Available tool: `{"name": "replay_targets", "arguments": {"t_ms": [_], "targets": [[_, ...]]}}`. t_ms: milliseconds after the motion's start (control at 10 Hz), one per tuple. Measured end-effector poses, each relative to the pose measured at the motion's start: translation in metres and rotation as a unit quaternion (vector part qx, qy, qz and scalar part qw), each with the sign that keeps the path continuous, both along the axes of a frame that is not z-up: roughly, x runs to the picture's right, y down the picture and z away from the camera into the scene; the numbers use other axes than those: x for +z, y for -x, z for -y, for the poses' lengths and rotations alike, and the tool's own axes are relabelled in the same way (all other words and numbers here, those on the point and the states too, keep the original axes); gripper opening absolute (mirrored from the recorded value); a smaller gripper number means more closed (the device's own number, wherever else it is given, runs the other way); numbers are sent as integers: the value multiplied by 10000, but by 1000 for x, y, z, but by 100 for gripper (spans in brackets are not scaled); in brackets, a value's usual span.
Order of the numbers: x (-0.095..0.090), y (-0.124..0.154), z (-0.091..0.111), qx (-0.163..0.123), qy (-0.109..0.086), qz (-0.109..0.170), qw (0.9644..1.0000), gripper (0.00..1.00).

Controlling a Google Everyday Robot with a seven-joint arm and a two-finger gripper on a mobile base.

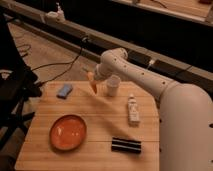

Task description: Place the pepper on the white sponge

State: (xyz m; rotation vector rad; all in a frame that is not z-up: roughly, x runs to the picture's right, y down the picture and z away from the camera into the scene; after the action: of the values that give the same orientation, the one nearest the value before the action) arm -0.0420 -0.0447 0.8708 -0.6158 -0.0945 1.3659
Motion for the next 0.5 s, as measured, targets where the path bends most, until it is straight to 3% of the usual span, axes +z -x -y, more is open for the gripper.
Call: {"name": "replay_targets", "arguments": {"t_ms": [400,500], "targets": [[2,0,1,20,6,-6,10000,0],[8,12,4,-4,6,51,10000,0]]}}
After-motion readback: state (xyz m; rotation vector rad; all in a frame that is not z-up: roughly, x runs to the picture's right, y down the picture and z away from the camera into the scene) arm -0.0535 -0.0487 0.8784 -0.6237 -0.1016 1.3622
